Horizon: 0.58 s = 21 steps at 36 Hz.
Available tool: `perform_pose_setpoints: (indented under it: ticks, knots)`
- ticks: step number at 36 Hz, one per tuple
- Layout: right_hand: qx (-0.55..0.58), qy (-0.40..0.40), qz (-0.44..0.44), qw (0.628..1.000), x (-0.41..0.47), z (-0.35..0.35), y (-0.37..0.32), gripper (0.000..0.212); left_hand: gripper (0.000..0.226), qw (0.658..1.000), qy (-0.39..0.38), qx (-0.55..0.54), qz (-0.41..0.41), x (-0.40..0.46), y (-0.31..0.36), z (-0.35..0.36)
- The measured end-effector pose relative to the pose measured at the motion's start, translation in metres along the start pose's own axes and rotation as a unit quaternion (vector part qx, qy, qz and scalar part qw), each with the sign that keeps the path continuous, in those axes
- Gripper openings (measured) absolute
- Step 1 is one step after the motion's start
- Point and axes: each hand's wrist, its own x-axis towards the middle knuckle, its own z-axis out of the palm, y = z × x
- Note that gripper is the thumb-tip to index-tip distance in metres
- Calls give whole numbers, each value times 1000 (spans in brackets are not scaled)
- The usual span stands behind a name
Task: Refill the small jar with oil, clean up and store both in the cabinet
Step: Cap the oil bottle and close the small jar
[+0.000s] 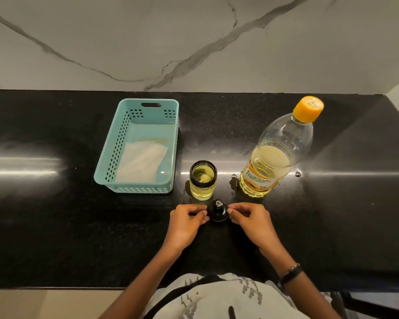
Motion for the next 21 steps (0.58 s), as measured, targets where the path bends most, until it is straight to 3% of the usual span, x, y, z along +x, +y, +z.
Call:
perform_pose_setpoints:
  ticks: [8,12,18,21]
  knots:
    - [182,-59,71,979,-14,-2,-5,13,24,997,-11,-68,-17,-9,-5,1]
    - [199,-94,68,973,-26,-13,-11,17,25,995,-43,-85,0,-17,0,-3]
    - [201,-38,-66,977,-47,-29,-44,17,26,986,-47,-148,68,-34,27,-17]
    - [161,26,-208,964,-48,-33,-71,19,25,980,2,-136,143,-39,47,-29]
